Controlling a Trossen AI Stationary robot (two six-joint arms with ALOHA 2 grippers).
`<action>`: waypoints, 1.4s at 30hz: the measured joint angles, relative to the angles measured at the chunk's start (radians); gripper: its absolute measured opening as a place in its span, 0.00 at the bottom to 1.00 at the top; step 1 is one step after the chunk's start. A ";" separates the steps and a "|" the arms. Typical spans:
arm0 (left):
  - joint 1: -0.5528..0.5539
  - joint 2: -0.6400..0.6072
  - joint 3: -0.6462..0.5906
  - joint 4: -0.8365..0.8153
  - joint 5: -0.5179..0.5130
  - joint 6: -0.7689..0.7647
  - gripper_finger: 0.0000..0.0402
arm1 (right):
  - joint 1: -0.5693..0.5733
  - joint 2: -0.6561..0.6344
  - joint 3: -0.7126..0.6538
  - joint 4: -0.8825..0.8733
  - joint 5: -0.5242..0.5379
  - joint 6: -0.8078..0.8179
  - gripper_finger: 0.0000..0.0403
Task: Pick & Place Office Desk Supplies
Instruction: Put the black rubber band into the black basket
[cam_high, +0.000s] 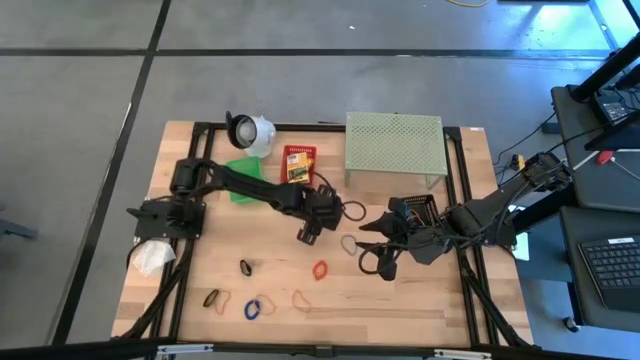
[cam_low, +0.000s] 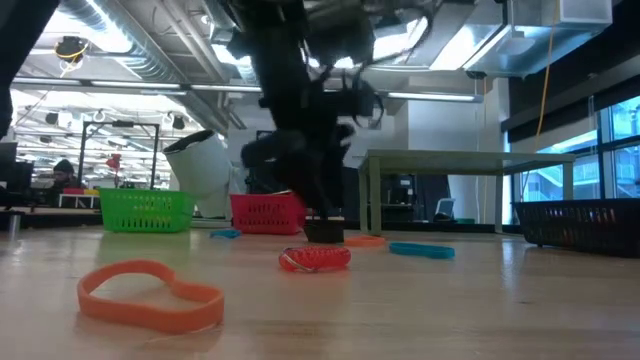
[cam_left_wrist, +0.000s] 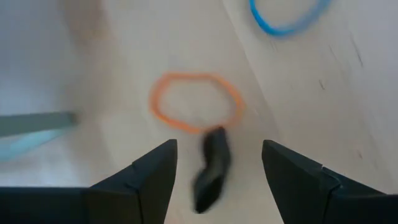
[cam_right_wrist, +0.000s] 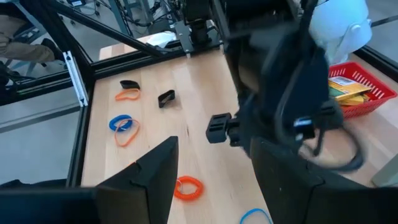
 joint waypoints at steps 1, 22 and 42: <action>0.000 0.013 0.000 -0.013 0.001 0.004 0.57 | 0.000 0.000 0.000 0.000 0.000 0.000 0.51; 0.020 0.065 -0.001 -0.100 -0.094 -0.030 0.04 | 0.021 0.002 0.000 0.009 0.008 0.003 0.51; -0.055 -0.309 -0.091 0.054 -0.024 -0.464 0.01 | 0.021 0.003 0.000 0.065 0.142 0.005 0.51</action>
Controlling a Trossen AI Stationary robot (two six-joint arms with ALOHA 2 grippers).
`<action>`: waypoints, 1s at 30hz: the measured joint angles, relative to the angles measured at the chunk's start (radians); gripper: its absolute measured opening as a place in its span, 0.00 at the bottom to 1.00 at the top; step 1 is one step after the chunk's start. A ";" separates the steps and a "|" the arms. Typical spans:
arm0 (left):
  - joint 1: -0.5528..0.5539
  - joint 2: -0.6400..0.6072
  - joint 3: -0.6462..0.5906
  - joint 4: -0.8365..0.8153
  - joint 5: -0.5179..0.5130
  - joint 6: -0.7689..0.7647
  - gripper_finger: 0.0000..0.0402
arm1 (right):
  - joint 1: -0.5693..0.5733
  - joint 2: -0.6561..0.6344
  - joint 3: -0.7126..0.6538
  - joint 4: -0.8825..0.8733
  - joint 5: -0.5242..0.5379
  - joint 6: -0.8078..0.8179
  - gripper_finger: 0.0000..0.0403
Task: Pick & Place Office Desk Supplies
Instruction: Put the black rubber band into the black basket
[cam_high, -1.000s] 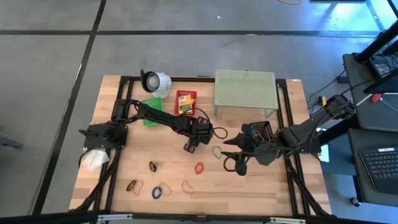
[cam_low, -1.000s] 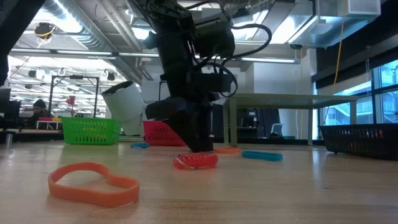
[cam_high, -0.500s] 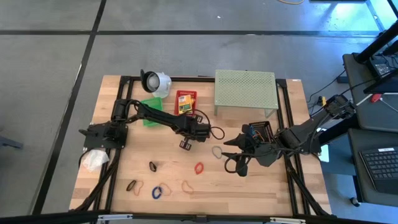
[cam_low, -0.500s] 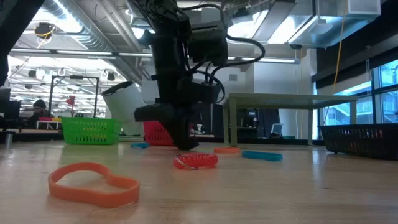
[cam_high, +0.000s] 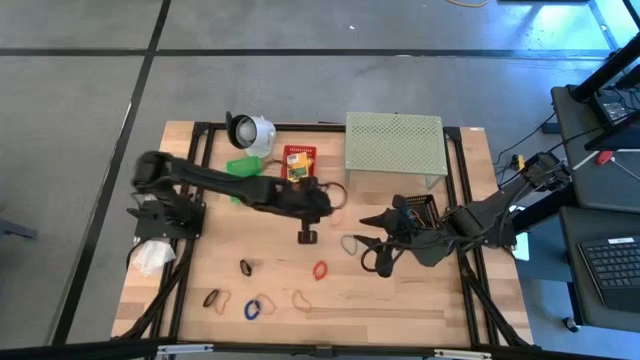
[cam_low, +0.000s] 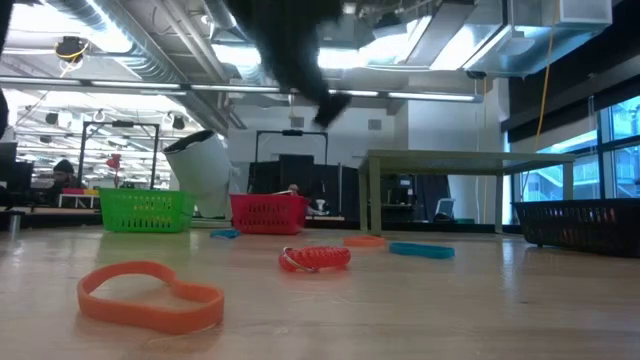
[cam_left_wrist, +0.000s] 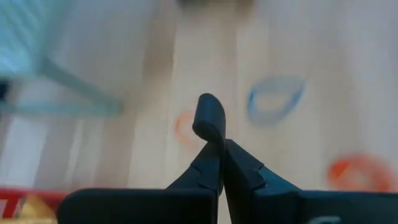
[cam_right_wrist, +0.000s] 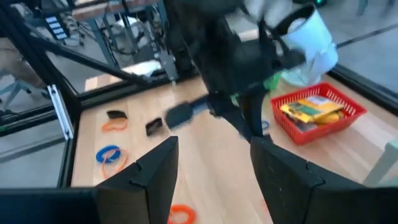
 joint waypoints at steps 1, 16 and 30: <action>-0.007 -0.044 -0.037 0.074 -0.002 -0.027 0.01 | 0.000 0.000 0.000 0.018 0.004 -0.014 0.51; -0.133 -0.350 -0.527 1.034 -0.046 -0.108 0.01 | -0.091 0.048 0.000 0.276 -0.023 -0.144 0.51; -0.211 -0.341 -0.527 1.057 -0.110 -0.068 0.00 | -0.219 0.146 0.000 0.463 -0.214 -0.181 0.51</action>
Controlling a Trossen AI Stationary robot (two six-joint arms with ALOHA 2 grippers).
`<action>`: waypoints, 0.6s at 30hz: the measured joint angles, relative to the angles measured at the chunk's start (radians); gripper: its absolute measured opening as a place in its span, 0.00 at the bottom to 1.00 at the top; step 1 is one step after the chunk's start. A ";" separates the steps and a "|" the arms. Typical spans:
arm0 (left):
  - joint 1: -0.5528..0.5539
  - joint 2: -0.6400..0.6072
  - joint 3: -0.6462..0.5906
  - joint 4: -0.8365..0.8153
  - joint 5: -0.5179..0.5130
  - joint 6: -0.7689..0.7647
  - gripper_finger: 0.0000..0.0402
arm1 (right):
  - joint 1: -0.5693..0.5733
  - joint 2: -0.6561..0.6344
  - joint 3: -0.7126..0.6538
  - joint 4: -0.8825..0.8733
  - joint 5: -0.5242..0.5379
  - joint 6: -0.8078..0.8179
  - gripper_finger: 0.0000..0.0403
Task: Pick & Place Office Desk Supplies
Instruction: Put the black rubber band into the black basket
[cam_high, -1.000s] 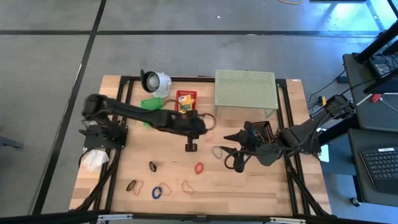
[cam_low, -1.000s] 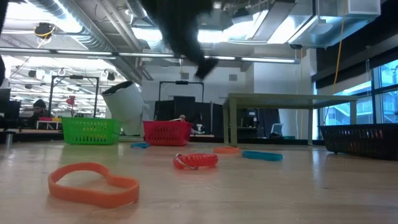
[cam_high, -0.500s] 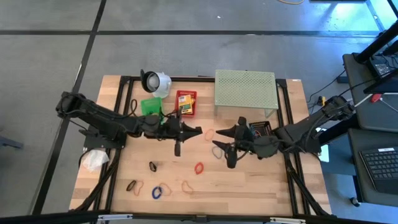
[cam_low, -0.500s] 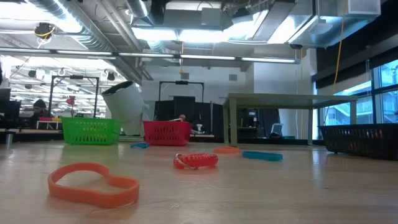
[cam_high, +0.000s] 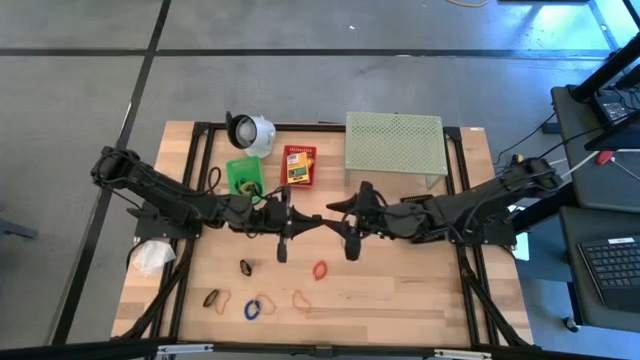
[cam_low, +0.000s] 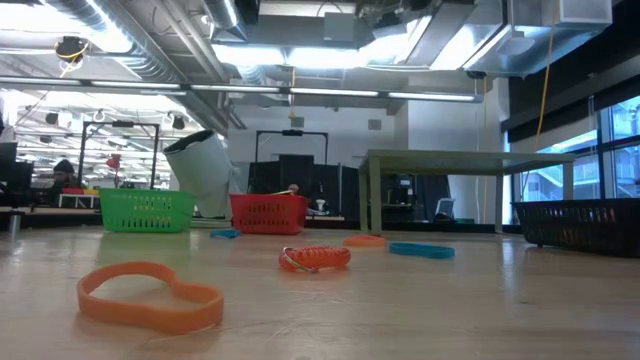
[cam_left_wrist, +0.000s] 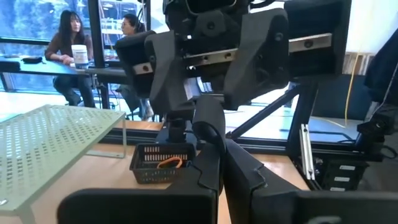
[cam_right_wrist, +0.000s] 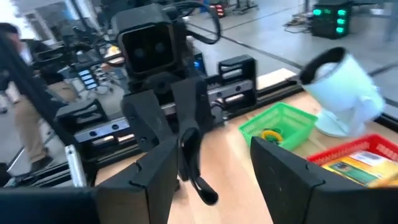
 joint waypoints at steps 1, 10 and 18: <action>0.000 0.000 0.000 0.000 0.001 0.000 0.00 | -0.003 0.005 0.000 0.014 -0.017 -0.009 0.51; 0.000 0.000 0.000 0.001 0.007 -0.001 0.00 | -0.015 0.016 0.000 0.051 -0.080 -0.012 0.57; 0.000 0.000 0.000 0.005 0.008 -0.003 0.00 | -0.025 0.023 0.000 0.080 -0.063 -0.028 0.57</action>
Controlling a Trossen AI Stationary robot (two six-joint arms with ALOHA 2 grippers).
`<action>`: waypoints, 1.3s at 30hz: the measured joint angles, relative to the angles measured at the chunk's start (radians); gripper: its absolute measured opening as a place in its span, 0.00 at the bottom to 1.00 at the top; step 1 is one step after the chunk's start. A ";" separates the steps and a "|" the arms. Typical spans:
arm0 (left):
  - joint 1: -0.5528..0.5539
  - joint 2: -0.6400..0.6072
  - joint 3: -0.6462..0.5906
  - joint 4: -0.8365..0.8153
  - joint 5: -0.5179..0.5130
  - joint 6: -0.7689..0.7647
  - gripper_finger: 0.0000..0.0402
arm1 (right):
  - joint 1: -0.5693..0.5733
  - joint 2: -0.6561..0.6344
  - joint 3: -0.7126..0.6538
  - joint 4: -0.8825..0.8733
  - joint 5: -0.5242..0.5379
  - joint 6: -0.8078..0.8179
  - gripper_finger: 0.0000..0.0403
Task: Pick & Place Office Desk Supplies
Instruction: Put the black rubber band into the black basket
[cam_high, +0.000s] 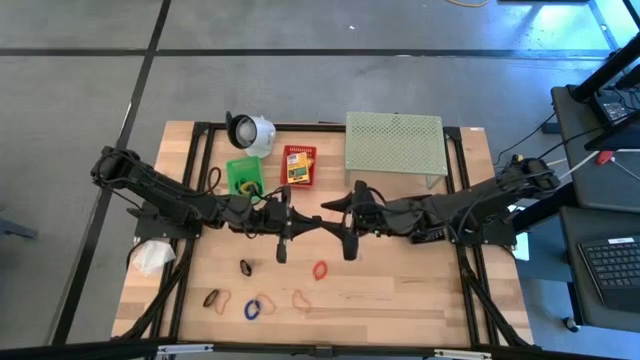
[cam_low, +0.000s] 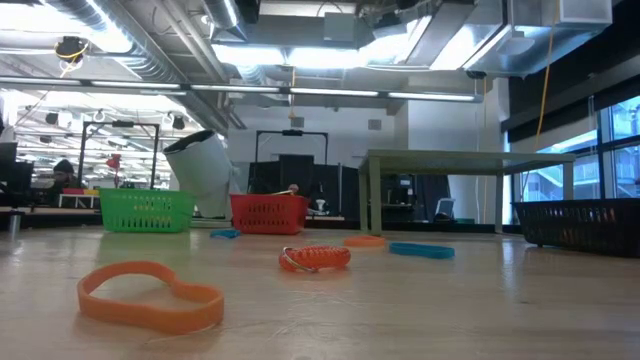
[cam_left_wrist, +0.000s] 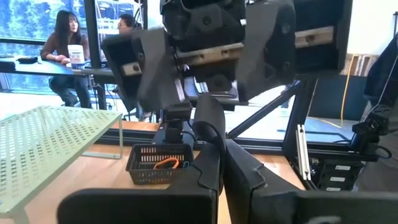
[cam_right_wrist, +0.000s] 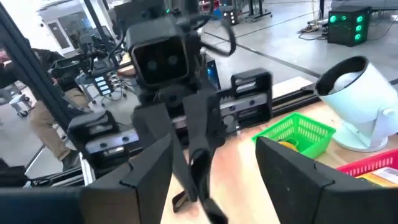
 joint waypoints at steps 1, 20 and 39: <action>0.000 0.000 0.000 0.005 0.000 0.000 0.00 | 0.000 0.002 0.000 -0.003 -0.007 0.000 0.57; 0.002 0.000 0.000 0.037 0.042 -0.002 0.01 | -0.018 0.050 0.000 0.071 -0.051 0.008 0.32; 0.001 0.000 0.001 -0.005 0.052 -0.071 0.25 | -0.019 0.045 0.000 0.087 -0.108 -0.006 0.01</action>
